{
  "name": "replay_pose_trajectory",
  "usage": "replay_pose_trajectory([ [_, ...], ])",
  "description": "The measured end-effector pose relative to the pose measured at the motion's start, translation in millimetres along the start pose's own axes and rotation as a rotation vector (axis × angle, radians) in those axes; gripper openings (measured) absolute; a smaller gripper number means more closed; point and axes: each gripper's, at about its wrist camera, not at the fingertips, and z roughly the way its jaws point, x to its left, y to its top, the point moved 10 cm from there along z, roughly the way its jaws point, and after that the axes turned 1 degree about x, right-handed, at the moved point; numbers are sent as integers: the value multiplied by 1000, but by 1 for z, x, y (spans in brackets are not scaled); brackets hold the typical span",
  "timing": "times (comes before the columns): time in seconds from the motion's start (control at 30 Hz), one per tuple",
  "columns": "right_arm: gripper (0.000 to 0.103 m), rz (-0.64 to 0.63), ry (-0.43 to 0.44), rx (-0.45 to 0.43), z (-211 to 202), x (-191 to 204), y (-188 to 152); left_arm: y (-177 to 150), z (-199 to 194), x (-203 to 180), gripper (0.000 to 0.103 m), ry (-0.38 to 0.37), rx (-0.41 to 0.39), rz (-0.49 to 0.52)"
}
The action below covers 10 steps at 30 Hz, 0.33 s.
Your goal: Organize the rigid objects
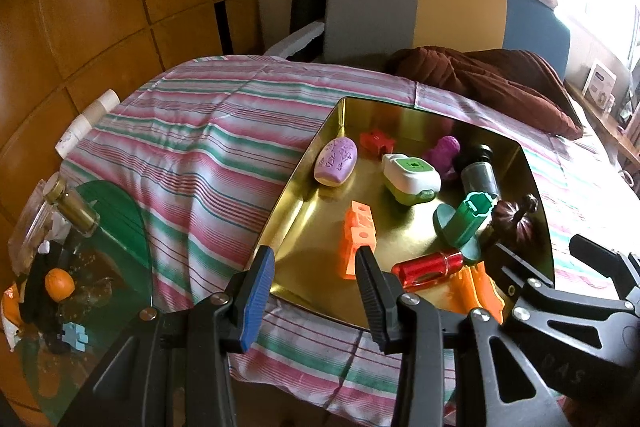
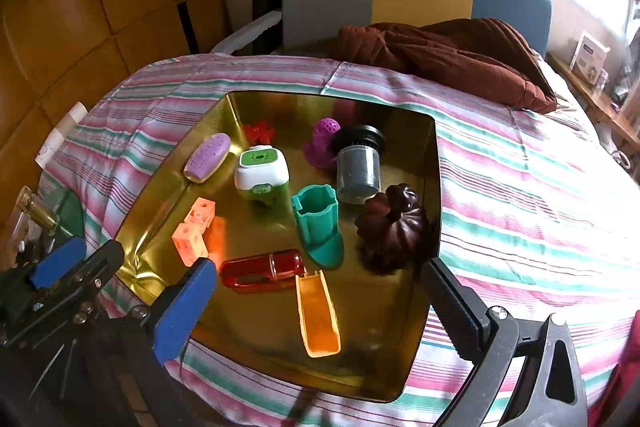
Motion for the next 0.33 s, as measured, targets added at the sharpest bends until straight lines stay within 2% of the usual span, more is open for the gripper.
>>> replay_pose_trajectory([
  [0.33, 103, 6, 5, 2, 1, -3, -1, 2, -3, 1, 42, 27, -32, 4],
])
